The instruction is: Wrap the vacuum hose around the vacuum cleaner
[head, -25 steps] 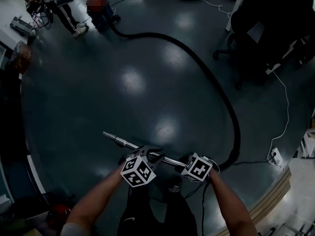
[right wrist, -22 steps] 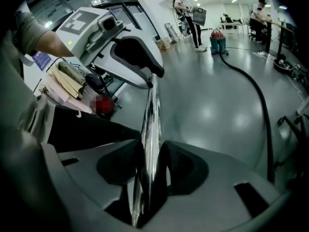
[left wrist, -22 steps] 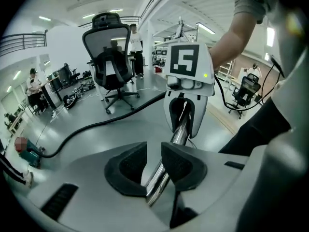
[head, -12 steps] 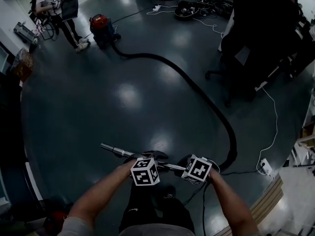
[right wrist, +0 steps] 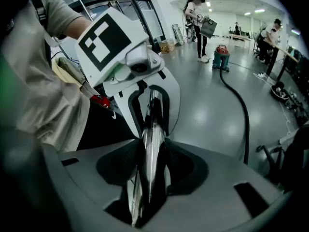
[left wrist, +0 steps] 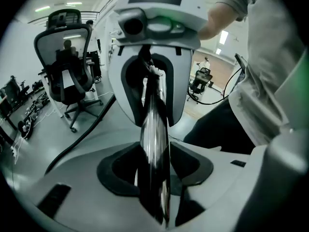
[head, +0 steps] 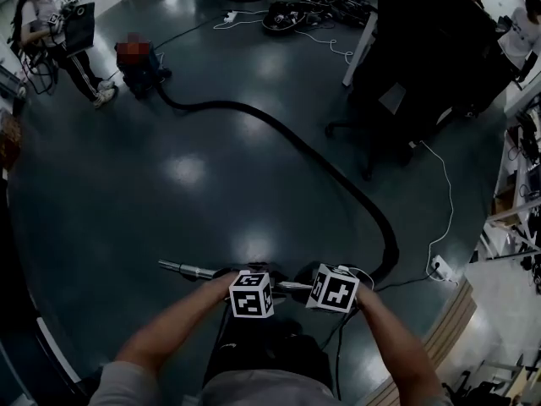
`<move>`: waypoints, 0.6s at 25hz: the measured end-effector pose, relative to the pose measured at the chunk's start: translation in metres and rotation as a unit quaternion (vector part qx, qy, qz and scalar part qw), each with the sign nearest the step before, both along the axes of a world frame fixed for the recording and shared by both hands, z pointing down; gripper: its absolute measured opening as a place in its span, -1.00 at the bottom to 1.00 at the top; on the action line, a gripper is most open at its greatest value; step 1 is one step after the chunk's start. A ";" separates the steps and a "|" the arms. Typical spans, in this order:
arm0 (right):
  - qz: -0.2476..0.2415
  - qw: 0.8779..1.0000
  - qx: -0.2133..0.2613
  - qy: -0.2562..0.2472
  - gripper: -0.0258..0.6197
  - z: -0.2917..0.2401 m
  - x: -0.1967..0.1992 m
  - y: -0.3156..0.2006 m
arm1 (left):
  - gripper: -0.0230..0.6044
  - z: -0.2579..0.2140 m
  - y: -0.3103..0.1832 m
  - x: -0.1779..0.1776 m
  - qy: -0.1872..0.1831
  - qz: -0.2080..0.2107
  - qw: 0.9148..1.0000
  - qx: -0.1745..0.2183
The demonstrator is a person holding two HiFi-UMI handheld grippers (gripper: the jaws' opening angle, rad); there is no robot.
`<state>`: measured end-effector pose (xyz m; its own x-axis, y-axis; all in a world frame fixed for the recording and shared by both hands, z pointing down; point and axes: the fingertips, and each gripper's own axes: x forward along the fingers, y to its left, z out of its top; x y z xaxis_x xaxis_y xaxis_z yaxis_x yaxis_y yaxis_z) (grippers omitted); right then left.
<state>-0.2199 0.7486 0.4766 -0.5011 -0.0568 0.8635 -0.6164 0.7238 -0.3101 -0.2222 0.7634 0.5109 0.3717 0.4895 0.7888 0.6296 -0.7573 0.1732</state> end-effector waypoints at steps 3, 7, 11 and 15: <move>-0.002 1.000 0.010 0.007 -0.41 -0.018 -0.010 -0.021 | -0.29 -0.008 -0.013 -0.004 -0.003 0.023 1.000 0.000; 0.003 0.999 0.034 0.022 -0.42 -0.041 -0.014 -0.046 | -0.40 -0.028 -0.035 -0.006 -0.007 -0.007 0.999 -0.043; 0.046 0.995 0.081 0.032 -0.43 -0.069 -0.004 -0.067 | -0.40 -0.035 -0.047 -0.006 -0.014 -0.035 0.997 -0.064; 0.094 0.983 0.138 0.072 -0.43 -0.103 0.013 -0.082 | -0.40 -0.044 -0.058 -0.006 -0.011 -0.038 0.997 -0.060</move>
